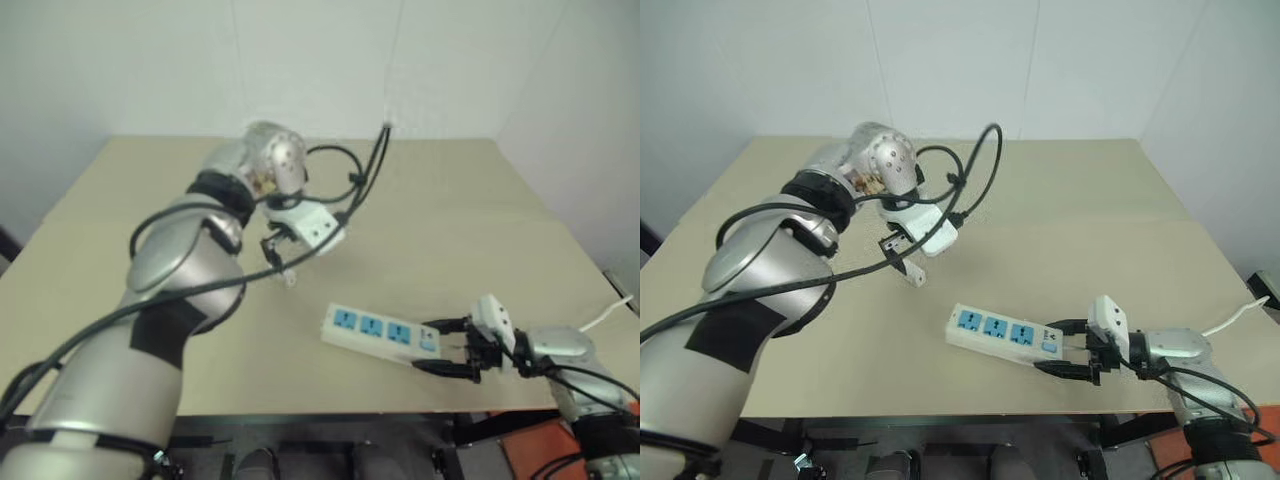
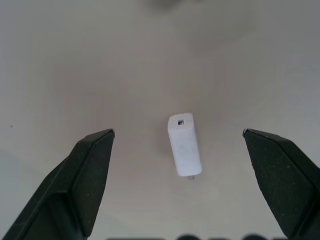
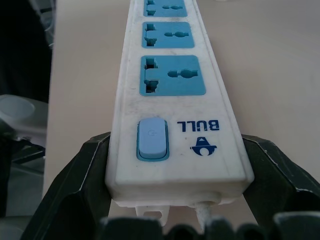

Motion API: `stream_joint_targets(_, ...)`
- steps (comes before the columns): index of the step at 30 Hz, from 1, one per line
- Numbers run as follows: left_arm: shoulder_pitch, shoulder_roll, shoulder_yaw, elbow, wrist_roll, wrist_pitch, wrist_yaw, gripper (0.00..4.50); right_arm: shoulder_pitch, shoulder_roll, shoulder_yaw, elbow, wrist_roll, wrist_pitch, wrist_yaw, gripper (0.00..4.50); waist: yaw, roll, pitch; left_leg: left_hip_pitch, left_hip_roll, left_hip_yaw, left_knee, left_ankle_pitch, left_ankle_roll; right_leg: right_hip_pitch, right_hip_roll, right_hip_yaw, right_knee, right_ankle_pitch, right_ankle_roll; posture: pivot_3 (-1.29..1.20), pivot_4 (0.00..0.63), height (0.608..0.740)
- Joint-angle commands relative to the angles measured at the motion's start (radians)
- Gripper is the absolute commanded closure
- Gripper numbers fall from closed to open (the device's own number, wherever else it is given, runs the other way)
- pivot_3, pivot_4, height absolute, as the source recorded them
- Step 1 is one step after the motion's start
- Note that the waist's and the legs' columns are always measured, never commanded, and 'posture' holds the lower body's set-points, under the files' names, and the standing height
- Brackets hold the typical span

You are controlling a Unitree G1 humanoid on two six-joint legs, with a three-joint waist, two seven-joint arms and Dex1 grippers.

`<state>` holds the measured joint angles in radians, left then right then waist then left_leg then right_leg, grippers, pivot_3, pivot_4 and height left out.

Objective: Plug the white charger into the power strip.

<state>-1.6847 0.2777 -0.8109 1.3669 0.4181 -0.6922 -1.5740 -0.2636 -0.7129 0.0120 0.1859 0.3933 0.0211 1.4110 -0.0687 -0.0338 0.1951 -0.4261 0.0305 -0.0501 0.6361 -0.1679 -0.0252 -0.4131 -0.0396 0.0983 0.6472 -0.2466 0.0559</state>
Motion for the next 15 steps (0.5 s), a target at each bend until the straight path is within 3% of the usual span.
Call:
stream_joint_targets(1, -0.036, -0.026, 0.001, 0.0, 0.076, -0.017, 0.036, 0.0, -0.035, 0.021, 0.017, -0.061, 0.006, 0.001, -0.004, 1.09, 0.001, 0.0, 0.0, 0.0, 0.0, 0.0, 0.0, 0.0, 0.0, 0.0, 0.0, 0.0, 0.0, 0.0, 0.0, 0.0, 0.15, 0.74)
stream_joint_targets(9, -0.021, -0.072, -0.034, 0.011, 0.257, 0.004, 0.21, 0.0, -0.076, 0.08, 0.082, -0.071, -0.04, -0.002, -0.046, 1.09, 0.001, 0.0, 0.001, -0.002, 0.0, 0.0, 0.0, 0.0, 0.0, -0.003, 0.0, 0.0, 0.001, 0.0, 0.0, 0.0, 0.15, 0.74)
stream_joint_targets(15, 0.006, -0.093, 0.02, 0.023, 0.258, 0.074, 0.151, 0.0, -0.096, 0.108, 0.105, -0.062, -0.065, -0.007, -0.068, 1.09, 0.0, 0.0, 0.001, -0.006, -0.001, 0.0, 0.001, 0.0, 0.0, -0.008, 0.0, 0.001, 0.003, 0.0, 0.0, 0.0, 0.15, 0.74)
